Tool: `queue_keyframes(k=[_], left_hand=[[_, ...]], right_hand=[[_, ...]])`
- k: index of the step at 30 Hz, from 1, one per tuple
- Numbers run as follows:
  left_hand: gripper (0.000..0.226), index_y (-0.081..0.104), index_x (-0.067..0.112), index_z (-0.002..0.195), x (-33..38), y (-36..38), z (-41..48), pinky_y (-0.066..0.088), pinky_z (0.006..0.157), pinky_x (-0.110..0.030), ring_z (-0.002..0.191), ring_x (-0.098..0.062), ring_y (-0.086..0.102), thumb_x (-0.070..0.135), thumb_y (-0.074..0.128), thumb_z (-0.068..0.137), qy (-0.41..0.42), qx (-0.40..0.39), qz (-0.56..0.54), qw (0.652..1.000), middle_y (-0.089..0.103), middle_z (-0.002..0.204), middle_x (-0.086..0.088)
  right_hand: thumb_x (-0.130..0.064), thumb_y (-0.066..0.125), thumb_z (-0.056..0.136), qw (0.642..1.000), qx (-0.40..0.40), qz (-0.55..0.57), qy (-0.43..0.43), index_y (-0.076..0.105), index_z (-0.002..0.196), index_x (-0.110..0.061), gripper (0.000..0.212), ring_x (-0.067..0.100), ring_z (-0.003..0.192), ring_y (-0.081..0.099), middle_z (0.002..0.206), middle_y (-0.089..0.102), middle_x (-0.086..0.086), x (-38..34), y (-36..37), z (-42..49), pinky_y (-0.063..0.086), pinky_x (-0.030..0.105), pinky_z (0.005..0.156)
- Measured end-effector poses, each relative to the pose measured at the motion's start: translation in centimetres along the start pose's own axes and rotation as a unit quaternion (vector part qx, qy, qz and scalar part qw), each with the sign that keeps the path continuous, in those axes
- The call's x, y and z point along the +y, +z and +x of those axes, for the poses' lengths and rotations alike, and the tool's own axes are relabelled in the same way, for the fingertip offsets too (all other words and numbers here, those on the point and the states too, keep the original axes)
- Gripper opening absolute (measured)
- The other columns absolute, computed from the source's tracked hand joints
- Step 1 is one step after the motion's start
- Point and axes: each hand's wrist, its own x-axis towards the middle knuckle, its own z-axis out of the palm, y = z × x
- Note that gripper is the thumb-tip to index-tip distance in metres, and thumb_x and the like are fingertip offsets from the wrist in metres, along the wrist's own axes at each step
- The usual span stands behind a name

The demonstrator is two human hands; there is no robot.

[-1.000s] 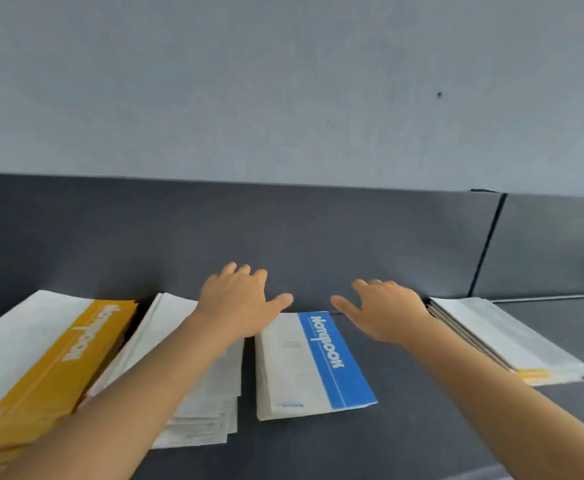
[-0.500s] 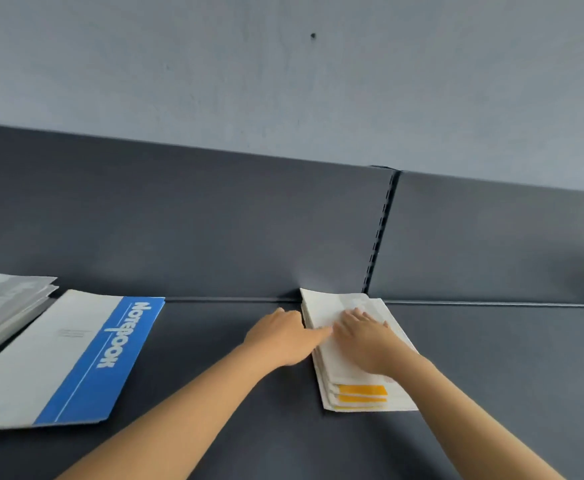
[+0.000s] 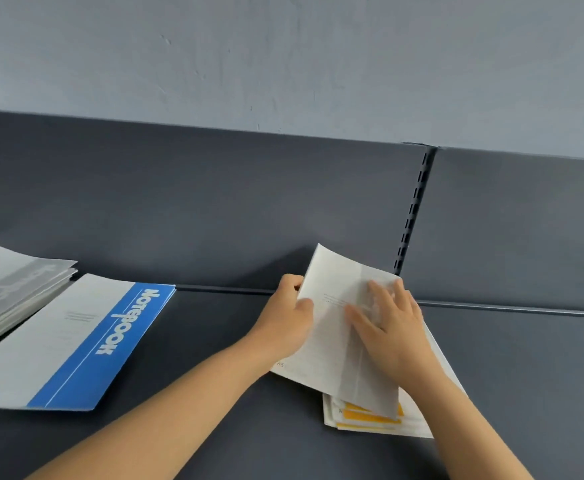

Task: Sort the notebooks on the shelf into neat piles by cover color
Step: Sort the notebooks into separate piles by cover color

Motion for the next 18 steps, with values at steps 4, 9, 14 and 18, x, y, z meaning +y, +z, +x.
queue_keyframes(k=[4,9,14,18], left_hand=[[0.025,0.043,0.025,0.119,0.9,-2.0,-0.6,0.046,0.076,-0.030,0.104,-0.019,0.059,0.016,0.040,0.097,-0.023,-0.015,-0.014,1.000,0.060,0.113,0.002],[0.038,0.038,0.016,0.128,0.7,-8.5,-2.0,0.045,0.069,-0.026,0.090,-0.014,0.054,0.018,0.055,0.094,-0.005,-0.038,0.084,0.996,0.059,0.121,-0.005],[0.062,0.024,0.015,0.145,-1.7,-19.6,-4.1,0.039,0.081,-0.027,0.102,-0.015,0.047,0.025,0.058,0.094,0.019,0.025,0.197,0.980,0.048,0.125,0.004],[0.074,0.013,0.017,0.153,-4.7,-30.0,-5.5,0.035,0.099,-0.031,0.134,-0.023,0.038,0.031,0.057,0.096,0.030,0.056,0.304,0.950,0.031,0.151,-0.003]], right_hand=[[-0.034,0.057,0.092,0.994,0.008,0.112,0.019,0.045,0.134,-0.023,0.045,0.013,0.106,0.049,0.131,0.046,-0.003,-1.5,-0.3,-0.6,0.035,0.024,0.081],[-0.031,0.060,0.091,0.994,-0.041,0.104,-0.016,0.049,0.129,-0.029,0.040,-0.002,0.074,0.055,0.101,0.056,-0.011,-6.6,1.1,-2.3,0.039,0.009,0.054],[-0.036,0.066,0.085,0.986,-0.121,0.096,-0.058,0.050,0.127,-0.031,0.045,0.007,0.091,0.051,0.115,0.050,-0.010,-17.0,5.7,-3.3,0.037,0.009,0.059],[-0.034,0.066,0.086,0.982,-0.149,0.080,-0.080,0.048,0.133,-0.024,0.052,0.011,0.102,0.048,0.123,0.046,-0.008,-26.3,11.7,-3.8,0.038,0.021,0.074]])
